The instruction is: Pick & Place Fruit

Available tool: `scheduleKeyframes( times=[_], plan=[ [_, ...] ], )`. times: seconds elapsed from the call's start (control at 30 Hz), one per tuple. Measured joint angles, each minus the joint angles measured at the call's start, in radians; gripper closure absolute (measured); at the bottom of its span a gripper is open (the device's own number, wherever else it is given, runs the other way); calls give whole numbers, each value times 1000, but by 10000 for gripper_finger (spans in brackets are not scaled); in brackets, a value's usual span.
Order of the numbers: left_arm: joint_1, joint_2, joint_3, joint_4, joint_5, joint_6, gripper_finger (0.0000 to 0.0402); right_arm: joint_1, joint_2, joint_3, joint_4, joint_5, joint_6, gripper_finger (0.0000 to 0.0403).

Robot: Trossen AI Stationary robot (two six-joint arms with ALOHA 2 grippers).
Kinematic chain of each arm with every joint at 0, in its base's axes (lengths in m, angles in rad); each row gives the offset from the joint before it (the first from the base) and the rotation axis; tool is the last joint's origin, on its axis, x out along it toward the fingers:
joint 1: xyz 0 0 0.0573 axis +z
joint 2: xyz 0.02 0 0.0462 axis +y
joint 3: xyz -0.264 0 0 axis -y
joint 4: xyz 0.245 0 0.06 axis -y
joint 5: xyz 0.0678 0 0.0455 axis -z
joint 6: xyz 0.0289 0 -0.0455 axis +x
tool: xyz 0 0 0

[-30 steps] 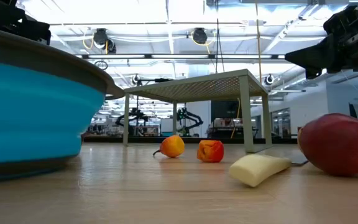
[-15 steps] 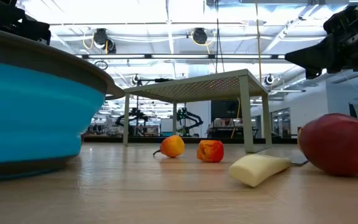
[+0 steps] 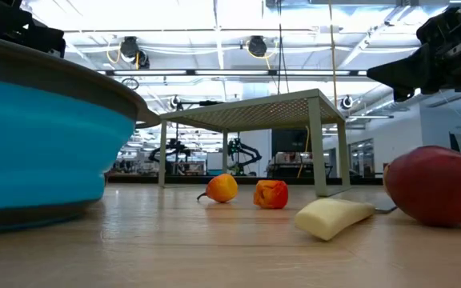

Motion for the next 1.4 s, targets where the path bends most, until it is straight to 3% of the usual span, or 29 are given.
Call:
scheduleKeyframes(
  times=[0.8, 1.07, 1.27, 1.4],
  plan=[
    [0, 0, 0, 12, -3, 13, 211, 0, 0, 0, 0, 0, 0, 403],
    [1, 2, 0, 144, -65, 74, 211, 0, 0, 0, 0, 0, 0, 403],
    [1, 18, 16, 207, -182, -35, 211, 0, 0, 0, 0, 0, 0, 403],
    [1, 99, 59, 204, -192, -52, 211, 0, 0, 0, 0, 0, 0, 403]
  ],
)
